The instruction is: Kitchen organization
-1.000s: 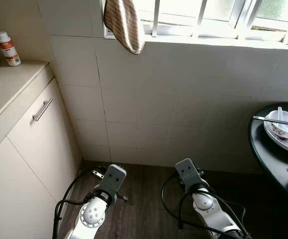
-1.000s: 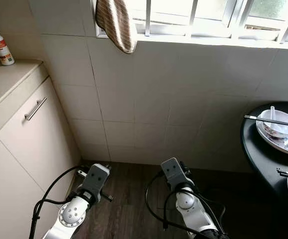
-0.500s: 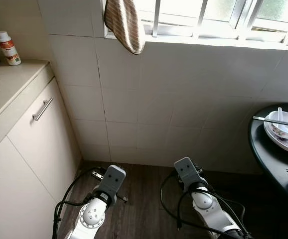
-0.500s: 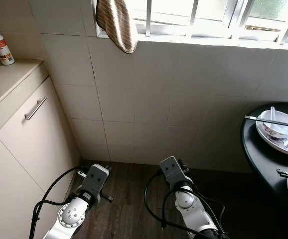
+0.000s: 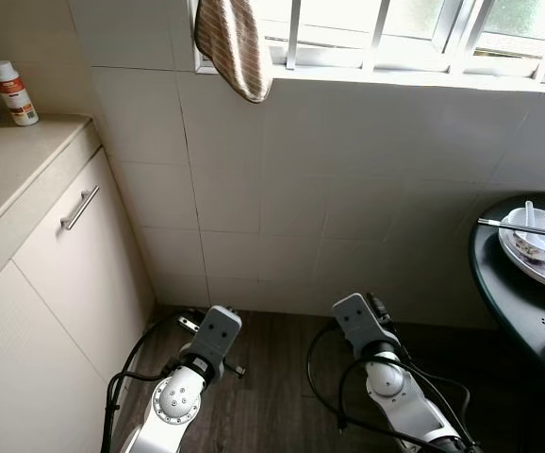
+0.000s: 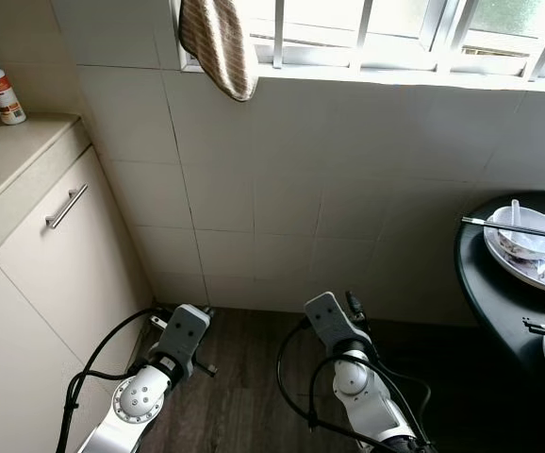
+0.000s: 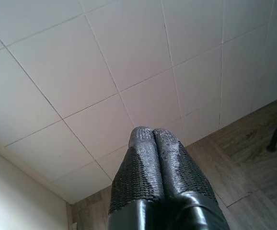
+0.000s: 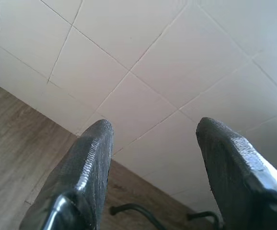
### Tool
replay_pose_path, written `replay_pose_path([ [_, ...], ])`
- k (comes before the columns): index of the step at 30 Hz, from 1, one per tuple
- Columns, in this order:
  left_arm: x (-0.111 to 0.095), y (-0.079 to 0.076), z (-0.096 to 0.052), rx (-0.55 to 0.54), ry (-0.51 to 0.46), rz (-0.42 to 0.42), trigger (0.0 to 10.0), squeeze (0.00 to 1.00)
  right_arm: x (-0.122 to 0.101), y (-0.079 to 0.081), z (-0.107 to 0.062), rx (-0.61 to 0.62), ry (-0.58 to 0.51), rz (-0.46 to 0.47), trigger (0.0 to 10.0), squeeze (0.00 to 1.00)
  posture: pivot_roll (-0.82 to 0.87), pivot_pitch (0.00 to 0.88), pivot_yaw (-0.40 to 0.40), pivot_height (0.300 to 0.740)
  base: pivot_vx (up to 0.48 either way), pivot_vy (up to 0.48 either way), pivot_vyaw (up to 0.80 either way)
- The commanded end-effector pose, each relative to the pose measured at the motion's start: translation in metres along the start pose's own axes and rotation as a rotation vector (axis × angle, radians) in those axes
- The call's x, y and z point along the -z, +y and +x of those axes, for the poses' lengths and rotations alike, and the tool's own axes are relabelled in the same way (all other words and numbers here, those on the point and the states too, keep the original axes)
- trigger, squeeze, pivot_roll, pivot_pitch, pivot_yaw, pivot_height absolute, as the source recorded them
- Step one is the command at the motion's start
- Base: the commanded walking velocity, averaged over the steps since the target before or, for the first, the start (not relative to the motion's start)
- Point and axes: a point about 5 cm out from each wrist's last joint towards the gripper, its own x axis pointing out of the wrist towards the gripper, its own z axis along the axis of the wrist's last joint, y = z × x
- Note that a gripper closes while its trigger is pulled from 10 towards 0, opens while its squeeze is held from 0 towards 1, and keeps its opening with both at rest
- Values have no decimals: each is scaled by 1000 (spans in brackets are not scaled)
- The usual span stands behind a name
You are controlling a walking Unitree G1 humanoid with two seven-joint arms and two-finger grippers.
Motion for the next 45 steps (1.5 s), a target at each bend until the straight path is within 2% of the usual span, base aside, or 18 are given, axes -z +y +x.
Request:
replay_pose_path([
  [1, -1, 0, 1, 10, 0, -2, 10000, 0, -4, -3, -1, 14, -36, -37, 10000, 0, 131, 0, -25, 740, 0, -480, 0],
  [13, -3, 1, 2, 3, 1, -6, 10000, 0, -9, -5, -1, 33, -63, -92, 10000, 0, 133, 0, -27, 740, 0, -480, 0],
  [22, -6, 1, 3, -8, -20, -34, 10000, 0, -16, -10, 0, 45, -114, -131, 10000, 0, 130, 0, -33, 740, 0, 0, -178],
  [23, -6, 1, 3, -8, -20, -36, 10000, 0, -20, -10, 0, 46, -149, -180, 10000, 0, 130, 0, -32, 740, 0, 0, -800],
  [24, -6, 1, 3, -8, -20, -36, 10000, 0, -20, -10, 0, 46, -149, -180, 10000, 0, 130, 0, -32, 740, 0, 0, -800],
  [26, -6, 2, 3, -8, -22, -42, 10000, 0, -28, -7, -1, 50, -230, -310, 10000, 0, 130, 0, -33, 740, 0, 0, 0],
  [27, -6, 2, 3, -8, -22, -42, 10000, 0, -28, -7, -1, 50, -230, -310, 10000, 0, 130, 0, -33, 740, 0, 0, 0],
  [29, -6, 2, 3, -8, -22, -43, 10000, 0, -28, -16, -1, 167, -233, -462, 10000, 0, 124, 0, -32, 740, 0, 0, 0],
  [30, -6, 2, 3, -8, -22, -43, 10000, 0, -28, -16, -1, 167, -233, -462, 10000, 0, 124, 0, -32, 740, 0, 0, 0],
  [31, -6, 2, 3, -7, -22, -45, 10000, 0, -25, -23, -1, 219, -201, -488, 10000, 0, 123, 0, -32, 740, 0, 0, 0],
  [34, -6, 2, 4, -5, -22, -49, 10000, 0, -16, -27, -1, 215, -141, -466, 10000, 0, 123, 0, -33, 740, 0, 0, 0],
  [45, -7, 2, 3, -5, -21, -56, 10000, 0, -7, -35, 0, 252, -44, -415, 10000, 0, 125, 0, -30, 740, 0, 0, 0],
])
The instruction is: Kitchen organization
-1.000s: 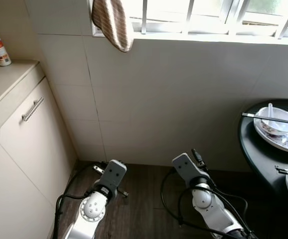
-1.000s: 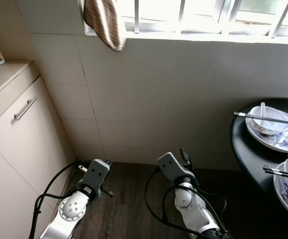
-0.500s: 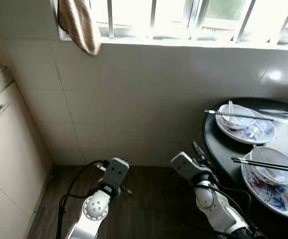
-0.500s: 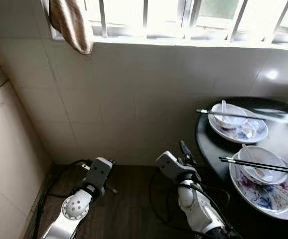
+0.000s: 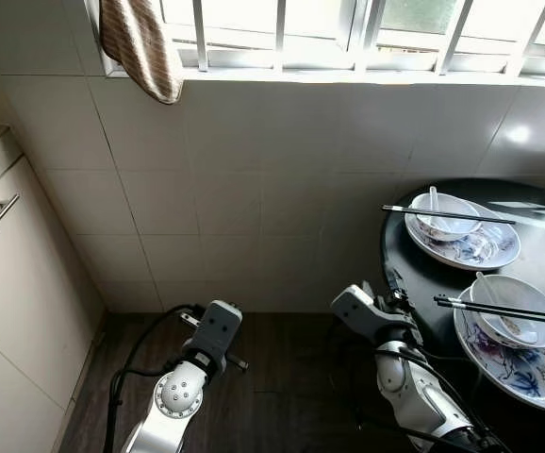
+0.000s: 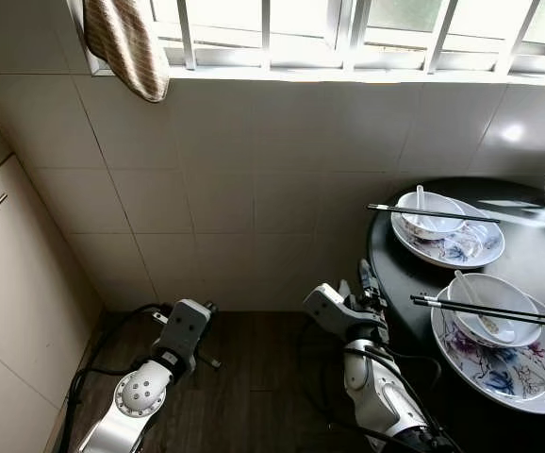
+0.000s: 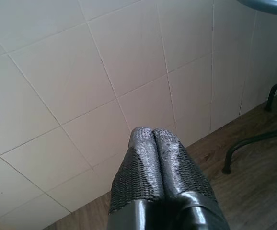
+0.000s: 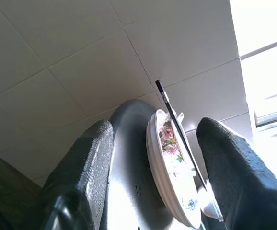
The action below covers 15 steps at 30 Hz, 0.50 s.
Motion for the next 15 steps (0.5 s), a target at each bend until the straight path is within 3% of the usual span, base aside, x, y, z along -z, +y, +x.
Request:
replay_pose_path([
  [1, -2, 2, 0, -9, -8, -15, 10000, 0, 6, -3, 1, 3, 46, 28, 10000, 0, 125, 0, -30, 740, 0, 0, 0],
  [15, -3, 2, 2, -4, -5, -26, 10000, 0, 39, -16, 3, -14, 201, 18, 10000, 0, 117, 0, -32, 740, 0, 0, 0],
])
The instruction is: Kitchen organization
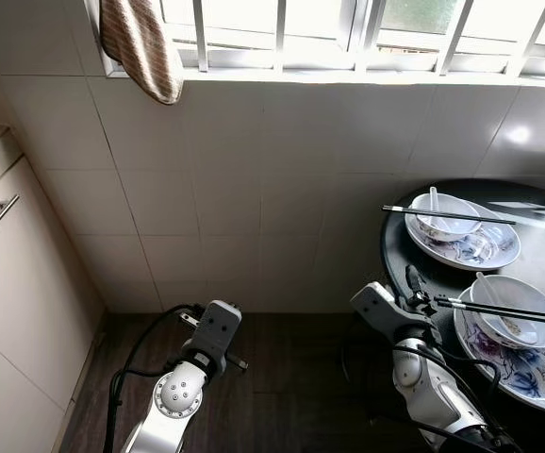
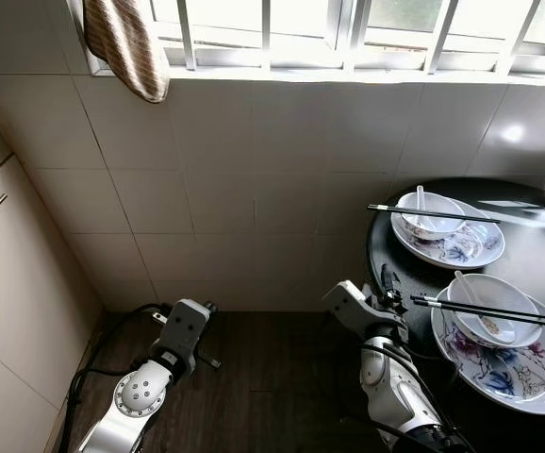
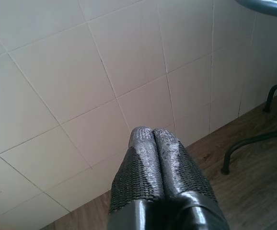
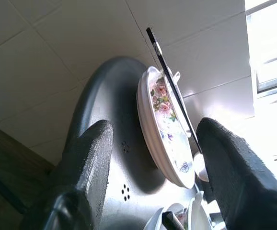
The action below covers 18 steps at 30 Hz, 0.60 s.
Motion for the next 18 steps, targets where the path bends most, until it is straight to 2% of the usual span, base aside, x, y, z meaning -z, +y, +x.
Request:
replay_pose_path([
  [1, -3, 2, 1, -6, -7, -16, 10000, 0, 11, 0, 0, -17, 57, 14, 10000, 0, 117, 0, -32, 740, 0, 0, 0],
  [7, -3, 2, 2, -1, -6, -22, 10000, 0, 23, -4, 1, -44, 102, 31, 10000, 0, 109, 0, -31, 740, 0, 0, 0],
  [18, -4, 2, 3, 5, -6, -27, 10000, 0, 31, -10, 4, -42, 121, 9, 10000, 0, 103, 0, -28, 740, 0, 0, 0],
])
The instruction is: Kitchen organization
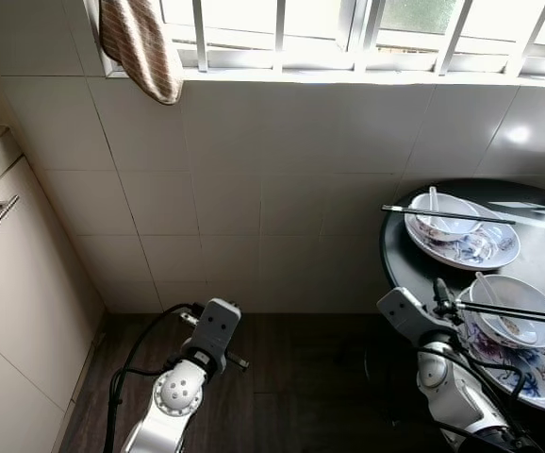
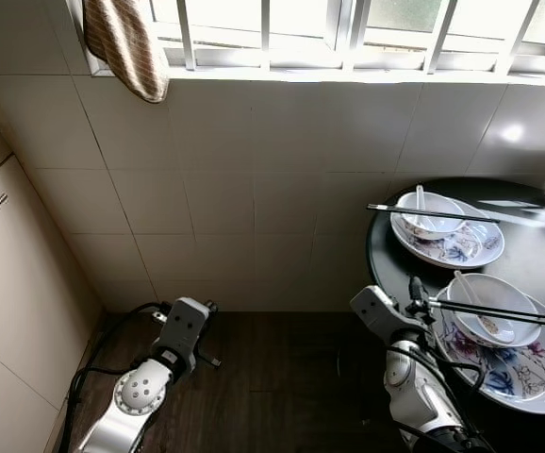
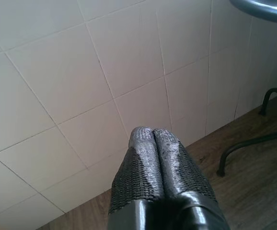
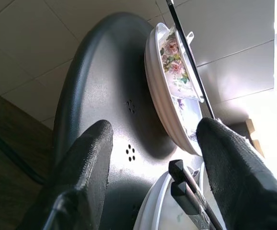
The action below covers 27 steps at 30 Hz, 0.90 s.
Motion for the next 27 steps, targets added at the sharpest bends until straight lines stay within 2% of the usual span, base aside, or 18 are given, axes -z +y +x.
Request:
replay_pose_path([
  [1, -3, 1, 2, -3, -3, -5, 10000, 0, 5, -6, 3, 10, 19, -12, 10000, 0, 103, 0, -28, 740, 0, 0, 0],
  [20, -3, 0, 4, 10, -2, -14, 10000, 0, 17, -19, 10, 62, 33, -118, 10000, 0, 97, 0, -24, 740, 0, 0, 0],
  [27, -4, 0, 4, 12, -2, -17, 10000, 0, 19, -19, 11, 64, 42, -124, 10000, 0, 96, 0, -24, 740, 0, 0, 0],
])
